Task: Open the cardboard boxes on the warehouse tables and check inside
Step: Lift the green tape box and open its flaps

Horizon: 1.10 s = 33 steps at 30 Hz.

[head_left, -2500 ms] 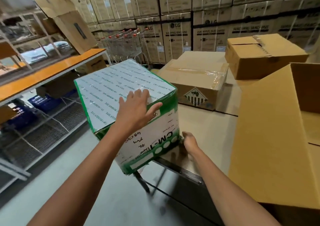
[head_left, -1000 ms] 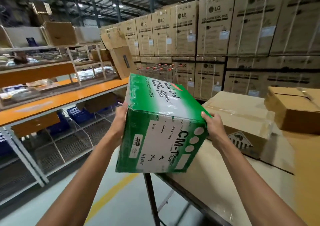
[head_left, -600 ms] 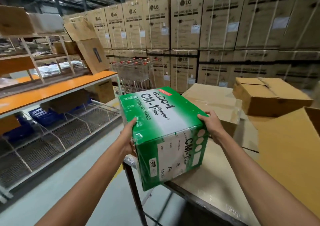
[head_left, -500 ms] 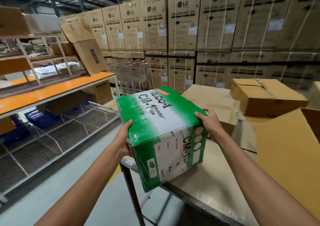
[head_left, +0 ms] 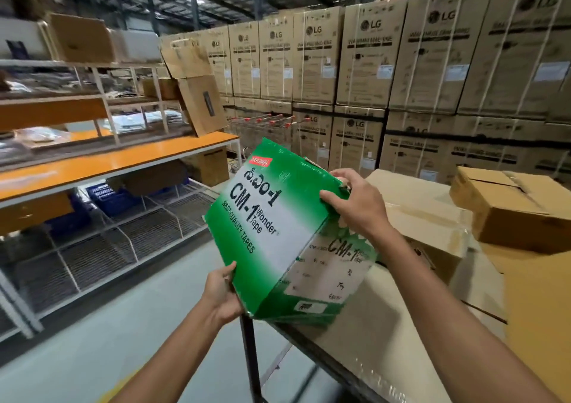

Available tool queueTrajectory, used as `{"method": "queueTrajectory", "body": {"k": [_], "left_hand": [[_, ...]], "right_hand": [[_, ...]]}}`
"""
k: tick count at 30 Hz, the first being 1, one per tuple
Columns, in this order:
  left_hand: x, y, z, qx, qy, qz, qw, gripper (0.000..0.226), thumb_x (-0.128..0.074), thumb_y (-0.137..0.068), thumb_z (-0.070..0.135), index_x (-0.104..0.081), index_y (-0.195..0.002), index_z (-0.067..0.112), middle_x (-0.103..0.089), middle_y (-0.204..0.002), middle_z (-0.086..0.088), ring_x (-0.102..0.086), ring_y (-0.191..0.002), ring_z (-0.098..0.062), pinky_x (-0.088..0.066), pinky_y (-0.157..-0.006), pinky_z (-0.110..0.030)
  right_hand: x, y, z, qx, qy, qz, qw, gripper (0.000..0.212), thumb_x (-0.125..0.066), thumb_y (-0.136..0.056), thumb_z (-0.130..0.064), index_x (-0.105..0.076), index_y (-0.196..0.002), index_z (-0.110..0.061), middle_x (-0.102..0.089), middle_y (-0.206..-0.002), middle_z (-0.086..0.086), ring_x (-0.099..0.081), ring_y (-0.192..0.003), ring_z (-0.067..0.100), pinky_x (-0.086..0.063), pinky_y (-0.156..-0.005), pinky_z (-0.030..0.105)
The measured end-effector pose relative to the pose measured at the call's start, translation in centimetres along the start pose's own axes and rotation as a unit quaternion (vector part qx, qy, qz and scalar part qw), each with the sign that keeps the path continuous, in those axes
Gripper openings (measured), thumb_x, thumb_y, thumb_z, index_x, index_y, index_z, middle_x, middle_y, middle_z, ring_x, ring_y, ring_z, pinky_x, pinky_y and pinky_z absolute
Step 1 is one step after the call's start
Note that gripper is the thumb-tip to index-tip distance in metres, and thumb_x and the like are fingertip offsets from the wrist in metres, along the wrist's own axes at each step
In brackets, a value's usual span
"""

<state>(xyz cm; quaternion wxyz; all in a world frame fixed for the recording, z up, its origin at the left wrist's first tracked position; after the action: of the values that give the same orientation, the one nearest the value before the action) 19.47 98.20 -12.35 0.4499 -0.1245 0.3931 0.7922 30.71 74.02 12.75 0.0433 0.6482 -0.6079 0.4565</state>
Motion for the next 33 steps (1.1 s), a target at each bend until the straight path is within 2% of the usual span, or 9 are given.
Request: {"method": "queueTrajectory", "body": {"k": [7,9,11,15,19,23,26,29,33], "left_hand": [[2.3,-2.3,-3.8,0.056,-0.181,0.054,0.980,0.015,-0.038,-0.081,0.005,-0.050,-0.089,0.006,-0.057,-0.100,-0.016,-0.058,-0.099,-0.037,-0.045,-0.098,-0.059],[3.8,-6.1,-3.9,0.026,-0.211,0.078,0.974,0.042,-0.050,-0.066,0.008,-0.056,-0.107,0.004,-0.058,-0.114,-0.017,-0.056,-0.110,-0.038,-0.048,-0.097,-0.053],[3.5,-6.1,-1.4,-0.034,-0.256,0.150,0.954,0.065,-0.058,-0.071,0.011,-0.048,-0.135,0.005,-0.048,-0.135,-0.019,-0.051,-0.117,-0.038,-0.048,-0.093,-0.044],[-1.0,-0.4,9.4,-0.282,-0.250,0.257,0.890,0.057,-0.049,-0.094,0.012,-0.031,-0.148,0.005,-0.027,-0.153,-0.020,-0.037,-0.134,-0.038,-0.036,-0.096,-0.037],[-4.8,0.7,16.9,-0.439,-0.387,0.217,0.781,0.054,-0.046,-0.096,0.028,-0.038,-0.146,0.010,-0.025,-0.159,-0.014,-0.024,-0.144,-0.035,-0.026,-0.116,-0.050],[-6.6,-2.4,19.1,-0.337,-0.596,0.193,0.703,0.054,-0.053,-0.093,0.034,-0.043,-0.143,0.017,-0.037,-0.150,-0.016,-0.024,-0.139,-0.040,-0.027,-0.111,-0.058],[-7.3,-4.1,19.1,-0.255,-0.716,0.180,0.624,0.053,-0.046,-0.095,0.045,-0.043,-0.140,0.018,-0.033,-0.152,-0.020,-0.022,-0.142,-0.045,-0.019,-0.111,-0.069],[-9.6,-4.4,19.3,-0.266,-0.805,0.175,0.501,0.045,-0.034,-0.098,0.043,-0.049,-0.131,0.017,-0.039,-0.148,-0.022,-0.028,-0.141,-0.041,-0.005,-0.110,-0.075],[-16.2,-3.5,14.0,-0.367,-0.828,-0.029,0.424,0.036,-0.041,-0.101,0.040,-0.058,-0.123,0.017,-0.056,-0.128,-0.010,-0.051,-0.118,-0.030,-0.034,-0.107,-0.055]], "right_hand": [[-5.4,2.2,-1.8,0.083,0.060,-0.102,0.990,0.049,-0.073,-0.083,-0.044,-0.060,-0.129,-0.033,-0.068,-0.118,-0.001,-0.060,-0.108,0.021,-0.050,-0.089,0.035],[-6.3,3.4,-1.2,0.095,0.060,-0.116,0.987,0.049,-0.069,-0.080,-0.047,-0.060,-0.127,-0.032,-0.065,-0.120,-0.005,-0.055,-0.111,0.019,-0.047,-0.092,0.037],[-6.8,4.7,-0.4,0.110,0.060,-0.126,0.984,0.052,-0.062,-0.074,-0.050,-0.062,-0.122,-0.031,-0.062,-0.125,-0.009,-0.052,-0.112,0.017,-0.045,-0.096,0.041],[-6.4,6.6,2.5,0.090,0.079,-0.133,0.984,0.052,-0.052,-0.063,-0.047,-0.064,-0.110,-0.029,-0.058,-0.120,-0.009,-0.049,-0.106,0.016,-0.045,-0.094,0.042],[-5.1,7.1,4.5,0.059,0.072,-0.130,0.987,0.045,-0.048,-0.078,-0.058,-0.062,-0.110,-0.030,-0.054,-0.118,-0.009,-0.049,-0.108,0.011,-0.044,-0.094,0.042],[-5.1,6.6,4.5,0.021,0.084,-0.120,0.989,0.051,-0.041,-0.083,-0.070,-0.066,-0.106,-0.031,-0.056,-0.111,-0.013,-0.050,-0.104,0.006,-0.044,-0.090,0.035],[-5.0,5.0,4.2,-0.015,0.101,-0.100,0.990,0.035,-0.052,-0.090,-0.059,-0.066,-0.106,-0.031,-0.058,-0.104,-0.012,-0.053,-0.102,0.008,-0.047,-0.089,0.040],[-5.9,3.0,4.3,-0.080,0.175,-0.108,0.975,0.042,-0.052,-0.092,-0.058,-0.060,-0.123,-0.031,-0.053,-0.128,-0.001,-0.046,-0.124,0.022,-0.041,-0.100,0.048],[-8.7,2.6,6.7,-0.209,0.157,-0.151,0.953,0.070,-0.045,-0.092,-0.066,-0.034,-0.149,-0.029,-0.009,-0.164,0.012,-0.005,-0.150,0.038,-0.018,-0.113,0.066]]}}
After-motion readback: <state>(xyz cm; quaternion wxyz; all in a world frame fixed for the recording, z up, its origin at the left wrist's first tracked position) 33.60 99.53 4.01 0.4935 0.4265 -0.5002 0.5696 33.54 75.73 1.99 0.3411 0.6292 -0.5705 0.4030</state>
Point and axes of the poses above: each hand's wrist, its own y-axis away from the middle knuckle, its own x-axis out of the back of the hand, z = x × y, the point moved 10 cm from there along -y, towards the middle knuckle
